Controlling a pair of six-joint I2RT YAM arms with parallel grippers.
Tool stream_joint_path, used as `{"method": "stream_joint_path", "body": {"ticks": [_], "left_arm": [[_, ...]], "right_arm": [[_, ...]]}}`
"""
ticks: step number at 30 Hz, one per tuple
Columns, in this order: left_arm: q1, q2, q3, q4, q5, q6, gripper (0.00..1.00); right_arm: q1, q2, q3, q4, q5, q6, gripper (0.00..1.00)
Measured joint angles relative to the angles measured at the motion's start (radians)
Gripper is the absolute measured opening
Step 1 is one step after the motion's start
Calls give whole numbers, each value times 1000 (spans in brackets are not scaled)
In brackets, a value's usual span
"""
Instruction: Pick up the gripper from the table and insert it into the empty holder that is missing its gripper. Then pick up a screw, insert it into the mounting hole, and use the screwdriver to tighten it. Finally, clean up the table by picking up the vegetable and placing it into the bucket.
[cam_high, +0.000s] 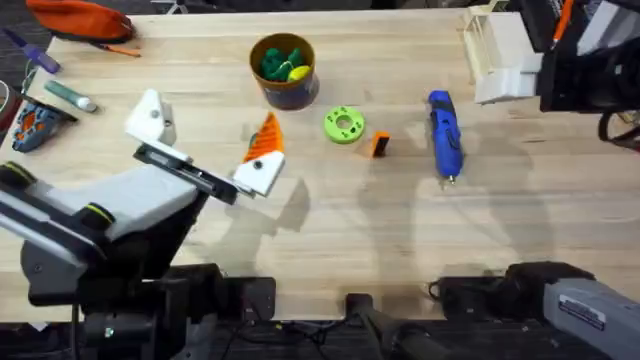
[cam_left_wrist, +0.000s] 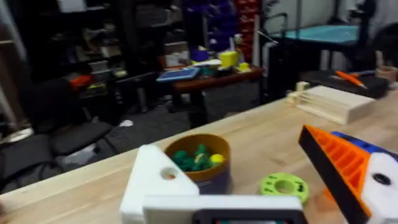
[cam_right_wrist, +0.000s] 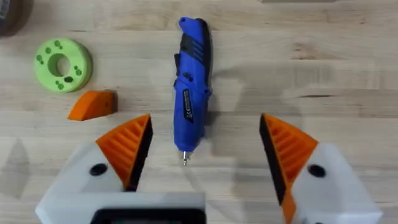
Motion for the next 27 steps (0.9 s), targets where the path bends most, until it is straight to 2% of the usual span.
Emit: {"method": "stream_joint_path", "body": {"ticks": [4,5,6,10,16,20,27], "left_arm": [[-31,-1,-2,7,35,6,985],[-63,-1,-2,6,48,26,985],[-72,-1,-2,6,52,31,985],[-80,-1,-4,12,71,44,985],[-93,-2,-121,175,144,54,987],[-116,-1,-158,157,178,27,986],[-117,-2,-157,159,239,-70,986]], "right_arm": [[0,0,0,0,0,0,994],[0,0,0,0,0,0,994],[0,0,0,0,0,0,994],[0,0,0,0,0,0,994],[0,0,0,0,0,0,994],[0,0,0,0,0,0,994],[0,0,0,0,0,0,994]]}}
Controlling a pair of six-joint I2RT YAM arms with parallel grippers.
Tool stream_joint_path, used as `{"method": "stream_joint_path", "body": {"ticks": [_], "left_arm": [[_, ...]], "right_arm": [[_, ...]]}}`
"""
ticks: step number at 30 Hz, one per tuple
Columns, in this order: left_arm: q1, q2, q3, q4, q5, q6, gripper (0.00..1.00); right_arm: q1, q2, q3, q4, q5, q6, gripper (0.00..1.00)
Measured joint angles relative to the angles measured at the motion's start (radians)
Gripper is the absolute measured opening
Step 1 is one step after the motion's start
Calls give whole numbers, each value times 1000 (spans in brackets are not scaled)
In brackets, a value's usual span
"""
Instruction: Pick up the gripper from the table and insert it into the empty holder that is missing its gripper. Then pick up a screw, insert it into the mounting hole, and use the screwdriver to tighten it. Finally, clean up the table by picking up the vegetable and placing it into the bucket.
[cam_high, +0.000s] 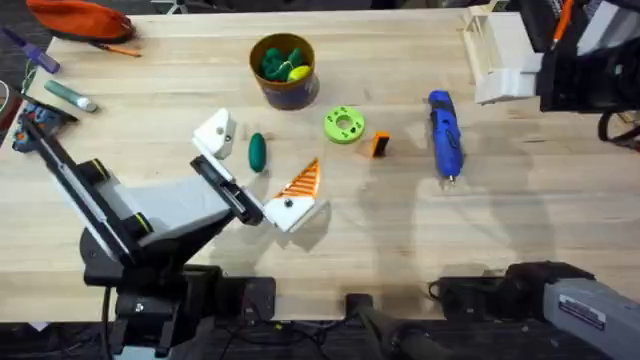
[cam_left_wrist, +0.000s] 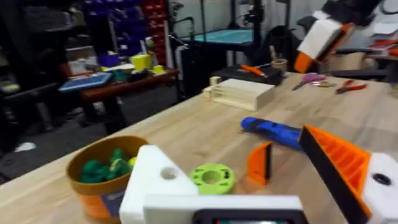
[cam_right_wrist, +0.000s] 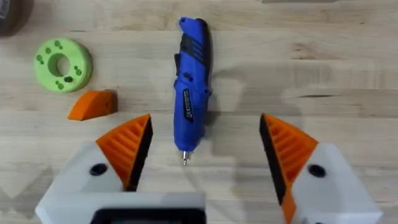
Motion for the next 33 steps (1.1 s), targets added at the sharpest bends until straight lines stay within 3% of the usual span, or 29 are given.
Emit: {"method": "stream_joint_path", "body": {"ticks": [3,7,13,16,19,33], "left_arm": [[0,0,0,-66,113,-17,985],[0,0,0,-214,236,17,985],[0,0,4,-254,359,59,985],[0,0,4,-258,388,116,985],[0,0,4,-258,393,130,985],[0,0,4,-259,394,119,985]], "right_arm": [[0,0,0,0,0,0,994],[0,0,0,0,0,0,994],[0,0,0,0,0,0,994],[0,0,0,0,0,0,994],[0,0,0,0,0,0,994],[0,0,0,0,0,0,993]]}}
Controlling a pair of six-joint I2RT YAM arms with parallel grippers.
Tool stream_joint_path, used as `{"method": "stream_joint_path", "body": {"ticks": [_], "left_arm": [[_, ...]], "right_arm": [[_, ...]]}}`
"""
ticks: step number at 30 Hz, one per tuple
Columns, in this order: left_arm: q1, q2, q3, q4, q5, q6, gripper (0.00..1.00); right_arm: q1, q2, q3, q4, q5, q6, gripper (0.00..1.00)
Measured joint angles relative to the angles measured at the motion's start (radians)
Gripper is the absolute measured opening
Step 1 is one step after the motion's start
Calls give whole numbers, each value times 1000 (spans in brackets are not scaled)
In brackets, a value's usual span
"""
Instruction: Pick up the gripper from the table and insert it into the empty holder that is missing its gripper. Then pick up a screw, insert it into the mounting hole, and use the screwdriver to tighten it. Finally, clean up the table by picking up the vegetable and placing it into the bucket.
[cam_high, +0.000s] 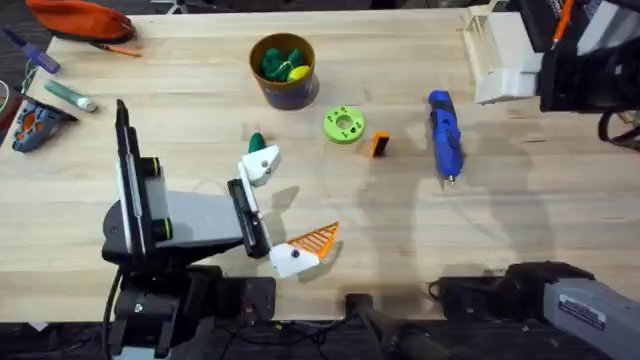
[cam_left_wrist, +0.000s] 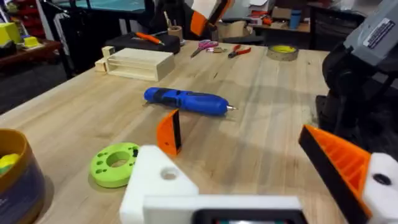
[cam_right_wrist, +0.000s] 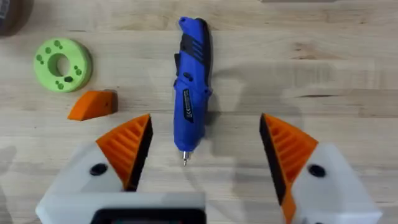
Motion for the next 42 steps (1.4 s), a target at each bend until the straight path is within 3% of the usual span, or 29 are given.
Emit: {"method": "stream_joint_path", "body": {"ticks": [42], "left_arm": [[0,0,0,0,4,-29,985]], "right_arm": [[0,0,0,0,0,0,993]]}}
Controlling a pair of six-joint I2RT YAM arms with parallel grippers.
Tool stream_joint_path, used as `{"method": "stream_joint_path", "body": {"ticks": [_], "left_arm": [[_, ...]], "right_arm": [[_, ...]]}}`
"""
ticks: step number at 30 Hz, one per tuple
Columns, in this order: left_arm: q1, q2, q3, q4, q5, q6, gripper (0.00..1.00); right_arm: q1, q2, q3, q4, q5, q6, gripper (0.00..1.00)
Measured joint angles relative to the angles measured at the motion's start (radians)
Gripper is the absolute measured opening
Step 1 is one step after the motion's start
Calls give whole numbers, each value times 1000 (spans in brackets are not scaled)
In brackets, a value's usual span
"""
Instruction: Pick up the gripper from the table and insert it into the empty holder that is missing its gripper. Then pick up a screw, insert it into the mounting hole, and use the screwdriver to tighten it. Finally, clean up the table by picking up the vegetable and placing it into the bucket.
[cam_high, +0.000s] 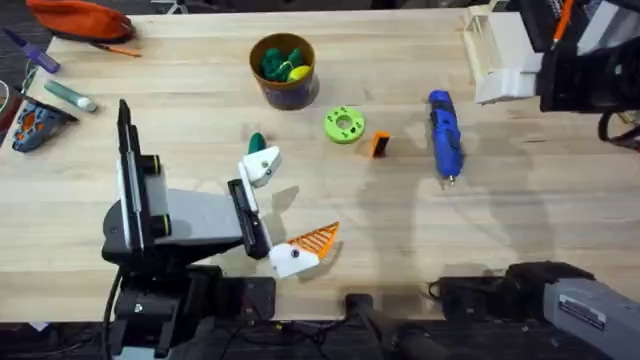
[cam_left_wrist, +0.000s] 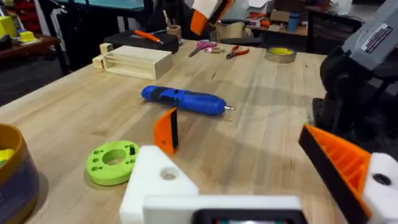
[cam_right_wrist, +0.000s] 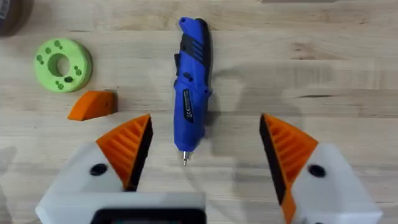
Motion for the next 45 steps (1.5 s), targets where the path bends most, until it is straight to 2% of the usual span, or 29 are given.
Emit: {"method": "stream_joint_path", "body": {"ticks": [37,44,45], "left_arm": [[0,0,0,0,0,-1,985],[0,0,0,0,3,-3,986],[0,0,0,0,3,-3,985]], "right_arm": [[0,0,0,0,0,4,994],[0,0,0,0,0,78,994],[53,0,0,-3,32,184,994]]}}
